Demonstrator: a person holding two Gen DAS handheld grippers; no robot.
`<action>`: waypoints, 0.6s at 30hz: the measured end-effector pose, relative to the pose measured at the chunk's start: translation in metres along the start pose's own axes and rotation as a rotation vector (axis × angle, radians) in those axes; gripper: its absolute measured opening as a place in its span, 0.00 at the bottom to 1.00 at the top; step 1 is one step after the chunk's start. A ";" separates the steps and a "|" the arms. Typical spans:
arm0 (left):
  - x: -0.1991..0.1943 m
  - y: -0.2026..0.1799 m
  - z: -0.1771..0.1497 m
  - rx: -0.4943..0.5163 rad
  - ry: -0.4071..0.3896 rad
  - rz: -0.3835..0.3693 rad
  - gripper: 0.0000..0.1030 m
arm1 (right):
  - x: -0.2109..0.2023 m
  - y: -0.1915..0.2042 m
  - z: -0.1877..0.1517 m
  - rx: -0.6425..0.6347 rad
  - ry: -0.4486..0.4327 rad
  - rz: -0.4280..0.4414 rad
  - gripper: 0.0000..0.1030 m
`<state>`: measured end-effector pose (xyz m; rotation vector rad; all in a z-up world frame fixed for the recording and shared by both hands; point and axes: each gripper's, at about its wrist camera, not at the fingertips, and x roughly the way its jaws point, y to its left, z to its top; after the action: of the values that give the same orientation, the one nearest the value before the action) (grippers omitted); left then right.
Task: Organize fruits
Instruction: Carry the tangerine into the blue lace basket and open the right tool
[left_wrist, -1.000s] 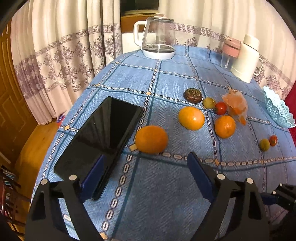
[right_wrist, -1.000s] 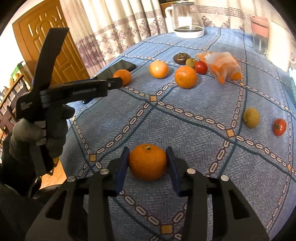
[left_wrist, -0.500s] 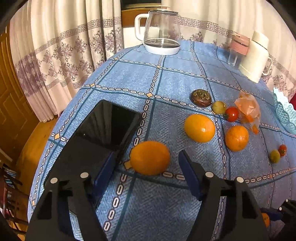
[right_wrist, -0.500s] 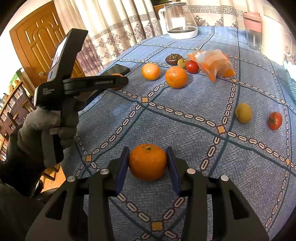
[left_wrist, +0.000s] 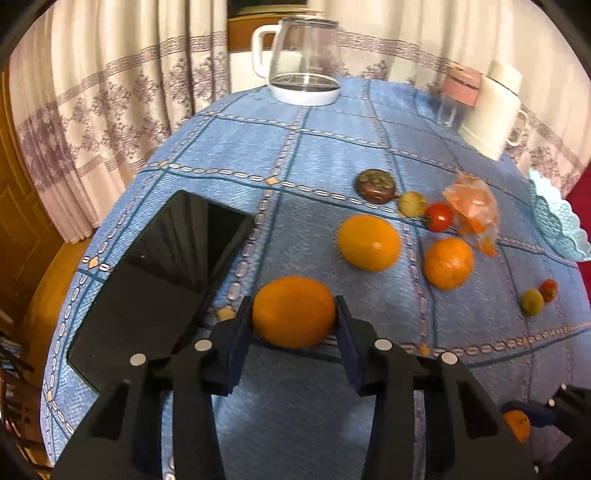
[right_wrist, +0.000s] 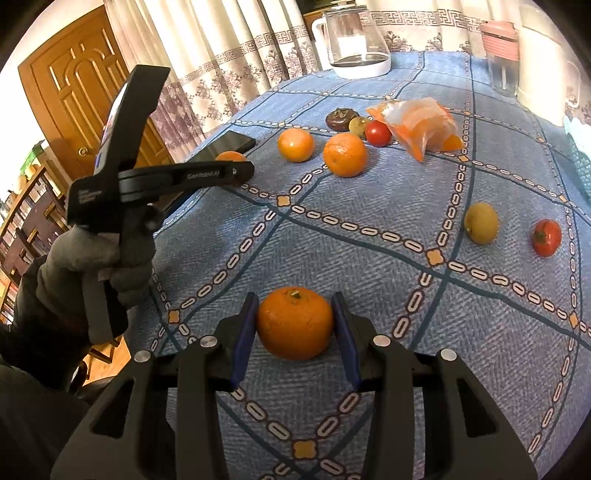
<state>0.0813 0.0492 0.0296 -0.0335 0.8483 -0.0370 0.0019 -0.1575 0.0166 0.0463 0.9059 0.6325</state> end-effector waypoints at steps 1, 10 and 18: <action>-0.001 -0.003 -0.001 0.007 0.000 -0.008 0.42 | -0.001 -0.001 0.000 0.004 -0.003 -0.003 0.41; 0.006 -0.017 -0.001 0.025 0.010 -0.015 0.42 | -0.003 -0.002 -0.004 0.011 -0.002 -0.010 0.41; -0.008 -0.021 0.000 0.028 -0.026 -0.030 0.42 | -0.006 -0.002 -0.006 0.025 -0.018 -0.004 0.41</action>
<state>0.0753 0.0281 0.0363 -0.0202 0.8213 -0.0766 -0.0038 -0.1635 0.0166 0.0727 0.8958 0.6162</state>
